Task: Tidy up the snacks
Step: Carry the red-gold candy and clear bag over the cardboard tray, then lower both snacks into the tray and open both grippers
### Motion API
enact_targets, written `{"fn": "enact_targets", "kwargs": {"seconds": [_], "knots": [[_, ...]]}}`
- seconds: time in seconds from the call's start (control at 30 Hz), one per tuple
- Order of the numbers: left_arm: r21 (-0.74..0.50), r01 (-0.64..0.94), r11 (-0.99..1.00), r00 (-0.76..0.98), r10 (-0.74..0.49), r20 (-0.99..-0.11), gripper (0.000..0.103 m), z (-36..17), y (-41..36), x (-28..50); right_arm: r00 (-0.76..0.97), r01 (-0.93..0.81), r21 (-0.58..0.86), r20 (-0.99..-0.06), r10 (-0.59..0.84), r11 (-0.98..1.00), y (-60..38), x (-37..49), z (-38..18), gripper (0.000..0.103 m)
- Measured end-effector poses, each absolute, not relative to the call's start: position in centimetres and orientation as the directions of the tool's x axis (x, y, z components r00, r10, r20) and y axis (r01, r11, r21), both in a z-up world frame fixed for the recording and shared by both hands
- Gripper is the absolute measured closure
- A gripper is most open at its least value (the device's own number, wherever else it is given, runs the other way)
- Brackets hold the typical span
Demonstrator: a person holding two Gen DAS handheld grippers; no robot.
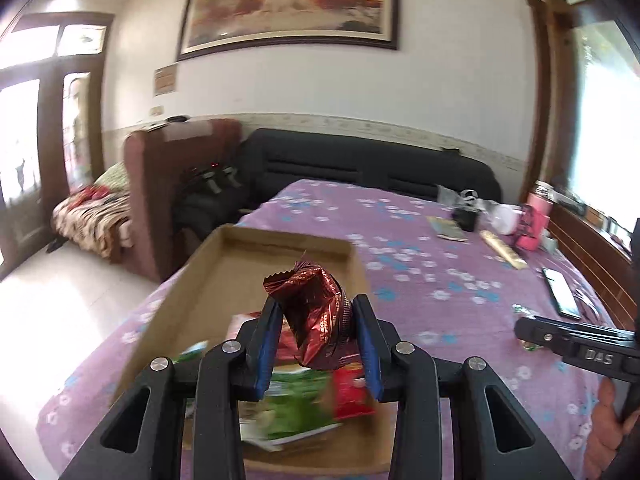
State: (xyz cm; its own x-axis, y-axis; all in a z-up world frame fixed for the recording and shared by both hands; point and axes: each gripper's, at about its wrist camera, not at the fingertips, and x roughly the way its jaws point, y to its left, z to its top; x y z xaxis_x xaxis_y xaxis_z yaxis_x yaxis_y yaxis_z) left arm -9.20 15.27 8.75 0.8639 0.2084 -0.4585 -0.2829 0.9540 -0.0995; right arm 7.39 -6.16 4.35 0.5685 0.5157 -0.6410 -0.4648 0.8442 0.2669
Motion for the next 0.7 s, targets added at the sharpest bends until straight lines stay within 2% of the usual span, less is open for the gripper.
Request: {"fn": "enact_targets", "kwargs": {"seconds": [0.3,0.5,0.7], "knots": [[-0.16,-0.396,0.904,0.81,0.262,-0.525,0.065,5.9,21.5,-9.5,0.487,-0.574,0.269,-0.647,0.587,0.773,1.5,5.8,5.0,0.074],[-0.229,-0.395,0.89,0.785,0.197,-0.588,0.065,4.1,23.7,-8.6,0.442,-0.616,0.256,-0.671,0.595,0.745,6.4,5.6,4.2,0.074],[-0.256,-0.348,0.902,0.79,0.135,-0.598,0.065,3.8,23.8,-7.9,0.414,-0.611,0.255,-0.704,0.577,0.749,8.8,6.8,2.5,0.074]]}}
